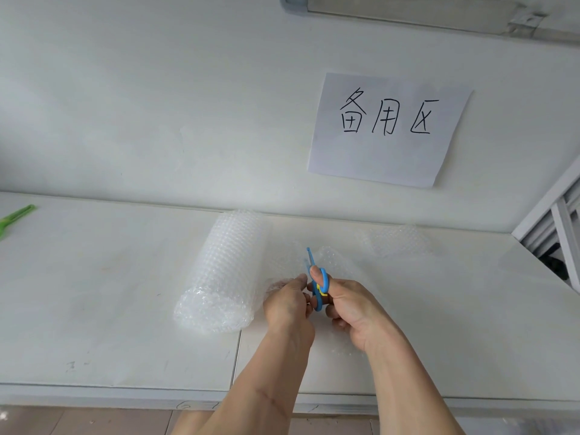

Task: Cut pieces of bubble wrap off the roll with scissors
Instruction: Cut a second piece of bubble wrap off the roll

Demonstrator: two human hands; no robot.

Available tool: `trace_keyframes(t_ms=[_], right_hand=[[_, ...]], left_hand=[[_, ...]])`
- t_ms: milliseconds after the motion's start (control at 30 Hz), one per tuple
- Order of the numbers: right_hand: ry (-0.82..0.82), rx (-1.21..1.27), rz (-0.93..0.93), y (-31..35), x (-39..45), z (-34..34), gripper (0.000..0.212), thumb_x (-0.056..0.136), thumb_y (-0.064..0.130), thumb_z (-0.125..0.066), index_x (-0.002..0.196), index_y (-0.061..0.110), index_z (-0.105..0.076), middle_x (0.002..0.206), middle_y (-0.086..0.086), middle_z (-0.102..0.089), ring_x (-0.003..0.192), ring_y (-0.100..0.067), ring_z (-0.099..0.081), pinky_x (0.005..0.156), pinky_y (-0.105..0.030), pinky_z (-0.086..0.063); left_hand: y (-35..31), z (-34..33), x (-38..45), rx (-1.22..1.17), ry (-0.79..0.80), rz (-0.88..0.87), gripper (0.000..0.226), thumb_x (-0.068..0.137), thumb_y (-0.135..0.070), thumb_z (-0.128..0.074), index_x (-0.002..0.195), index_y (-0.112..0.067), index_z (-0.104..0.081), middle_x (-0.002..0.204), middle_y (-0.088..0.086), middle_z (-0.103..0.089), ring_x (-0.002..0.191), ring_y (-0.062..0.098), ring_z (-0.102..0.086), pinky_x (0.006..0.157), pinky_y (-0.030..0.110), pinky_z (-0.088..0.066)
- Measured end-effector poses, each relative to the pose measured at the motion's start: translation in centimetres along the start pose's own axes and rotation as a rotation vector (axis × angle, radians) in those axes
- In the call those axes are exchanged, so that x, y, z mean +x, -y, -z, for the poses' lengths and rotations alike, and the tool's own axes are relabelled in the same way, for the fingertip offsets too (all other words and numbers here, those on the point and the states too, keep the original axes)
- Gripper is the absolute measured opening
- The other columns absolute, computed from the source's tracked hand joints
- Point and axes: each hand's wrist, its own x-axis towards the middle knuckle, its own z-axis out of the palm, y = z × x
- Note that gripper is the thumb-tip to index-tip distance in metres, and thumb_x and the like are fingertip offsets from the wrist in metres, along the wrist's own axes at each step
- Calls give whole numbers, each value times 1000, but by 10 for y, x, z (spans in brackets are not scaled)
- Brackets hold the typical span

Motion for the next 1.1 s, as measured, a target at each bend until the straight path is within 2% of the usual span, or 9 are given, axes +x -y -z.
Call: trace_keyframes(t_ms=[133, 267, 433, 600, 733, 1100], right_hand=[[17, -36, -21, 9, 3, 0, 51, 79, 62, -68, 93, 14, -75, 70, 0, -70, 45, -9, -34, 44, -22, -25], [6, -54, -2, 9, 6, 0, 52, 80, 59, -68, 95, 9, -76, 66, 2, -67, 45, -10, -34, 43, -21, -26], [-3, -49, 8, 6, 8, -1, 55, 81, 58, -69, 97, 5, -75, 67, 1, -65, 46, -10, -35, 43, -21, -27], [-8, -53, 25, 10, 11, -1, 49, 79, 58, -70, 86, 10, -75, 69, 0, -63, 47, -11, -32, 44, -22, -25], [-8, -46, 24, 10, 12, -1, 47, 80, 56, -70, 90, 10, -75, 68, 0, -63, 48, -12, -32, 45, -23, -24], [-37, -3, 11, 11, 13, -2, 51, 78, 58, -70, 91, 10, -77, 70, 1, -66, 50, -11, -33, 44, -22, -26]], left_hand=[[-1, 0, 2, 21, -30, 22, 12, 85, -11, -70, 77, -3, -65, 67, 12, -54, 52, 18, -46, 50, 27, -40], [1, 0, 1, -7, -44, 17, 11, 83, -7, -70, 75, -5, -62, 76, 14, -57, 53, 18, -43, 49, 27, -36], [2, 0, 1, 24, -48, 4, 5, 83, -7, -69, 81, -3, -68, 77, 15, -56, 54, 19, -42, 49, 28, -36], [3, 1, -1, 24, -37, 1, 4, 83, -5, -67, 84, -2, -68, 75, 13, -54, 52, 17, -39, 48, 27, -35], [3, 1, -3, 18, -45, 4, 11, 84, -3, -66, 74, -8, -63, 72, 11, -50, 52, 16, -38, 49, 27, -35], [1, 3, -10, 26, -60, 13, 17, 86, -3, -64, 71, -8, -56, 65, 8, -48, 53, 17, -38, 53, 29, -36]])
